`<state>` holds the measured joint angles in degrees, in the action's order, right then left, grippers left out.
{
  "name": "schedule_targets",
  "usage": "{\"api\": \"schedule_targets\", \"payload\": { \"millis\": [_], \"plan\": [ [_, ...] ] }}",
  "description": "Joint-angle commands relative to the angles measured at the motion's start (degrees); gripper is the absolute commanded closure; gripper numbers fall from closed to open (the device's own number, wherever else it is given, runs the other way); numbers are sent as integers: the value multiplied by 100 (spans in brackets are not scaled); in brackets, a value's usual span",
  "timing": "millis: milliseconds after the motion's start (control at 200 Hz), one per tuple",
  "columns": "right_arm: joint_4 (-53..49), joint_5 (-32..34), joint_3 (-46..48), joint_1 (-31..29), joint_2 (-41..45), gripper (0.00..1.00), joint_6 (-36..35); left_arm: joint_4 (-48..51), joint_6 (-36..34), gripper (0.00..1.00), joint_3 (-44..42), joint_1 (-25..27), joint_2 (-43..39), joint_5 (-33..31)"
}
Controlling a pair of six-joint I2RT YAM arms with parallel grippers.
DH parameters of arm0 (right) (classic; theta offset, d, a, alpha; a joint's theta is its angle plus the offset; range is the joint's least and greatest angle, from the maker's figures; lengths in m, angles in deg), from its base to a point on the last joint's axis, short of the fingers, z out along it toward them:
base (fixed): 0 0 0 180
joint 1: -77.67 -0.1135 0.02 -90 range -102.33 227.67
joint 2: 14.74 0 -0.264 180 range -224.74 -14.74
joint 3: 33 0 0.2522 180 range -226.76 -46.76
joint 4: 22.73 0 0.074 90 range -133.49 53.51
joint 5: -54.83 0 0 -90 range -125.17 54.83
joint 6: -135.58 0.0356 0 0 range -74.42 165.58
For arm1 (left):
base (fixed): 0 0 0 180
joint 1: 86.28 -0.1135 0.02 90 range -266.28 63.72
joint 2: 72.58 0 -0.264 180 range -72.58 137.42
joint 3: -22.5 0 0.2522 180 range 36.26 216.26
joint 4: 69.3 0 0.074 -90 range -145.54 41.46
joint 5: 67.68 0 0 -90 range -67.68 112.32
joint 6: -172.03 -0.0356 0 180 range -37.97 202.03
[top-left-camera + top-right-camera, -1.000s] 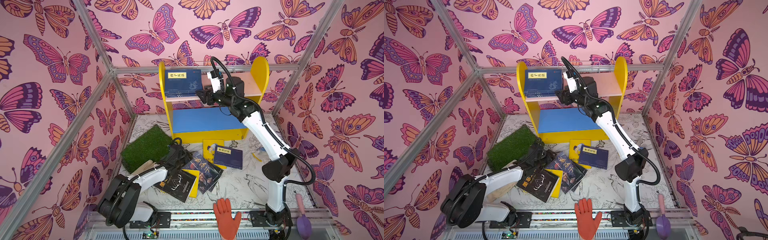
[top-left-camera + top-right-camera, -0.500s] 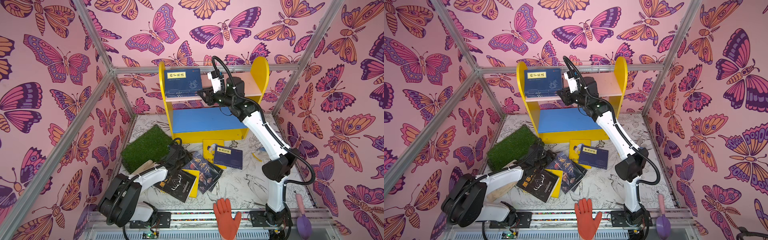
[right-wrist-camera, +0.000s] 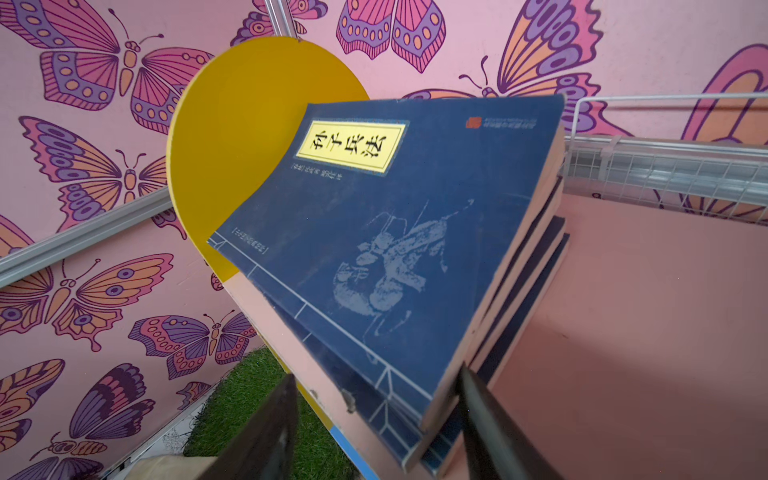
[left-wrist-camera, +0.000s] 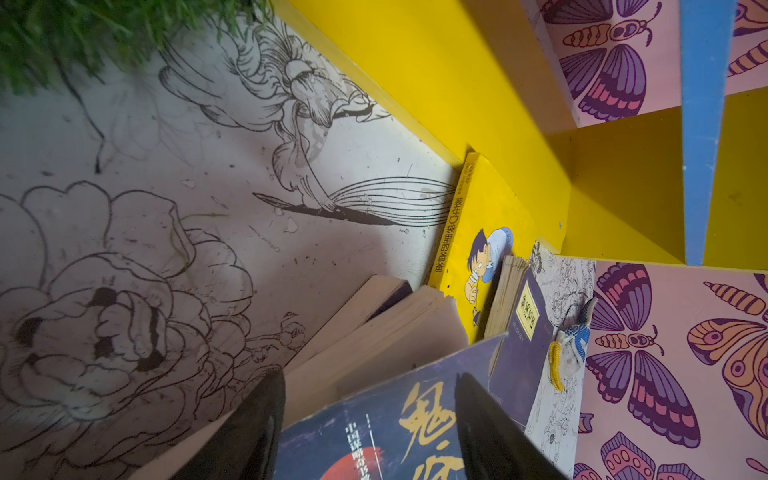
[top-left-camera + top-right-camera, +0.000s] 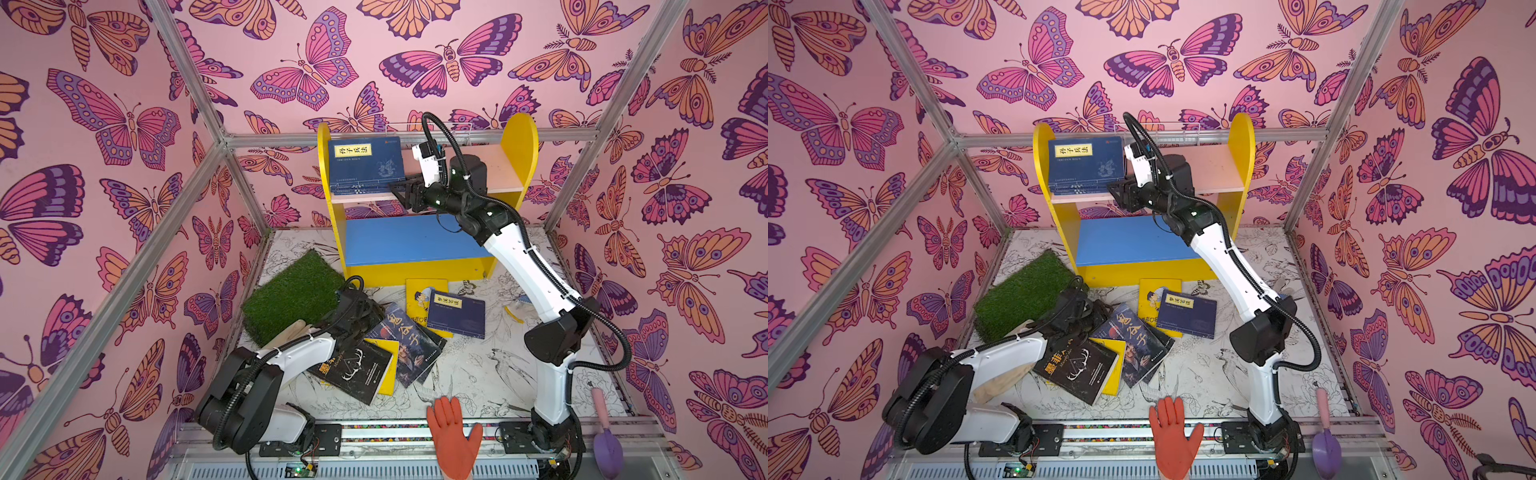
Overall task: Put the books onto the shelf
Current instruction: 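Lower the right gripper to the next dark blue book while the left gripper reaches in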
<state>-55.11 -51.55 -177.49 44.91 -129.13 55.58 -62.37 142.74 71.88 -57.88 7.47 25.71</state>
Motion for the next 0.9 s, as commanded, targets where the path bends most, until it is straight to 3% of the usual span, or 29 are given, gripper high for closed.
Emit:
{"api": "schedule_targets", "payload": {
  "millis": [0,180,366,621,691,896],
  "plan": [
    [-59,663,354,-5,330,32,-306,123,-99,33,-83,-37,-112,-58],
    [573,1611,1491,0,1483,27,-643,168,-350,32,-39,-3,-150,-161],
    [1183,2277,4050,74,3380,25,-234,447,-1110,31,622,351,220,-298],
    [210,2298,7247,768,4997,26,1542,625,-2098,28,2122,871,1581,411],
    [249,1889,8075,1098,5248,26,2085,688,-2218,25,2514,960,1996,675],
    [522,1221,9514,1835,5099,28,2860,1040,-2401,24,3287,1178,2846,871]
  ]
}}
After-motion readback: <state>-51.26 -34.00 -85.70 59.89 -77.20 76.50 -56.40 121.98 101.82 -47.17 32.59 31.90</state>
